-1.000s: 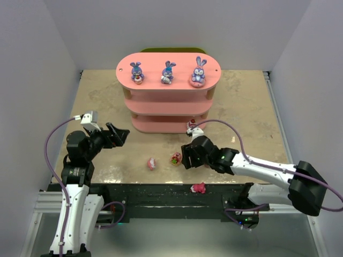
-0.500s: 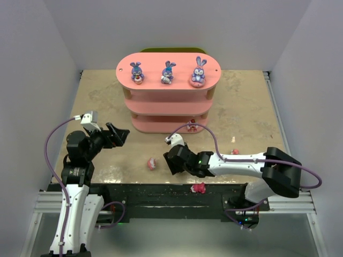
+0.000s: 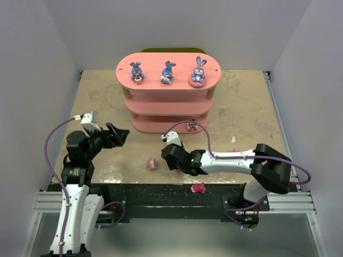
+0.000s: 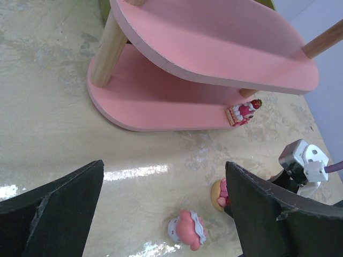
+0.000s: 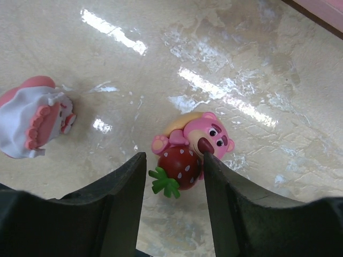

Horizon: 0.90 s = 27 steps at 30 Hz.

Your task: Place and organize the plastic toys onto the shelf

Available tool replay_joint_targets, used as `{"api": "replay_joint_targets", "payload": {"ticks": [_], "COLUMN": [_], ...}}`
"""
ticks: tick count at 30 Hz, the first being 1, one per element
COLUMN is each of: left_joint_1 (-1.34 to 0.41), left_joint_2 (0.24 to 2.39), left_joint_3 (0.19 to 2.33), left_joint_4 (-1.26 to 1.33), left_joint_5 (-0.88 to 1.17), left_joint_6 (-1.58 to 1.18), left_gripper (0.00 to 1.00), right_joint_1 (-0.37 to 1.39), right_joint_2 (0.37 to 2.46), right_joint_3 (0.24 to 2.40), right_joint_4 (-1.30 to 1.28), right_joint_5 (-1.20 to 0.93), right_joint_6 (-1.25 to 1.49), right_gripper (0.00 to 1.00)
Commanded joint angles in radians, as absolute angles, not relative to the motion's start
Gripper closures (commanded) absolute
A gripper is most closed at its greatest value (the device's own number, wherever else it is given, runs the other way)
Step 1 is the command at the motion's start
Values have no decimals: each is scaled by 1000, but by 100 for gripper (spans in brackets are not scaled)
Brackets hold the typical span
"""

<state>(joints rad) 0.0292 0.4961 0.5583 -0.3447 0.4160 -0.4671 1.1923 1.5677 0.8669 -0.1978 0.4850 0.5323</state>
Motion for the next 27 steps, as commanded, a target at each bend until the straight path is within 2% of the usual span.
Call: {"api": "replay_joint_targets", "payload": {"ticks": [1,3,6,7,11,12,27], "left_joint_1": [21,21,21,23,21,23,21], "left_joint_2": [492,492,492,492,491,491,492], "left_joint_3": [560,558,558,558,560,560,558], "left_joint_4": [-307,-307,-308,-308,-308,-308,-308], "left_joint_5": [428,428,429,428,426,426,426], "left_joint_6": [-448,-448,-448,-449,-448,-448,-448], "left_gripper": [0,0,1,0,0,1,0], "right_joint_1": [1201,1201,1203,1203,1203,1204,1201], "right_joint_2": [1566,1568,1575,1577,1578,1574,1557], "right_joint_3": [896,896,899,900,920,922,1038], "right_joint_4": [-204,-207,-209,-210,-222,-222,-137], "right_joint_5": [537,541,552,557,583,592,745], "right_joint_6": [563,563,557,555,538,534,347], "right_gripper": [53,56,66,76,97,99,100]}}
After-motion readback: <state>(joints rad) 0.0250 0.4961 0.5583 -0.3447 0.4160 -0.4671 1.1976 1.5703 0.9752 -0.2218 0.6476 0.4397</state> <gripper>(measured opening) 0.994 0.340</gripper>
